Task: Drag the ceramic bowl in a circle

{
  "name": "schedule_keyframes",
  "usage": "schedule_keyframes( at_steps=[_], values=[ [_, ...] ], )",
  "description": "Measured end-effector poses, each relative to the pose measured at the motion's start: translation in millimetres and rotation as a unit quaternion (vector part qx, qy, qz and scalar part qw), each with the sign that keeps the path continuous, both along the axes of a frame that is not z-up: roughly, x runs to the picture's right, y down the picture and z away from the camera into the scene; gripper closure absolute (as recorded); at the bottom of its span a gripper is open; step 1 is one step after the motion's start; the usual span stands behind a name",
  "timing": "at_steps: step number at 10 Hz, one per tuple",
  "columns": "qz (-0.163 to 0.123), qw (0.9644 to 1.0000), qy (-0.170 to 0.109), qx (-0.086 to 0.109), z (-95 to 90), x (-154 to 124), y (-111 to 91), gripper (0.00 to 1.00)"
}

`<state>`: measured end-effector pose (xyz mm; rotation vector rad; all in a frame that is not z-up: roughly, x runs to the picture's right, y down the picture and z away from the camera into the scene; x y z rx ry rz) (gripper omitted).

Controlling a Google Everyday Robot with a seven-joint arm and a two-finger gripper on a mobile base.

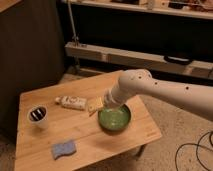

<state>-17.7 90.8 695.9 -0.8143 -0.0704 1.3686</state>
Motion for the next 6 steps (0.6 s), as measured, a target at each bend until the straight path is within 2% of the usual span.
schedule_keyframes(
  at_steps=[4, 6],
  values=[
    [0.0, 1.0, 0.0, -0.001, 1.7, 0.3, 0.1, 0.2],
    [0.006, 0.9998, 0.013, -0.015, 13.0, 11.8, 2.5, 0.2]
  ],
)
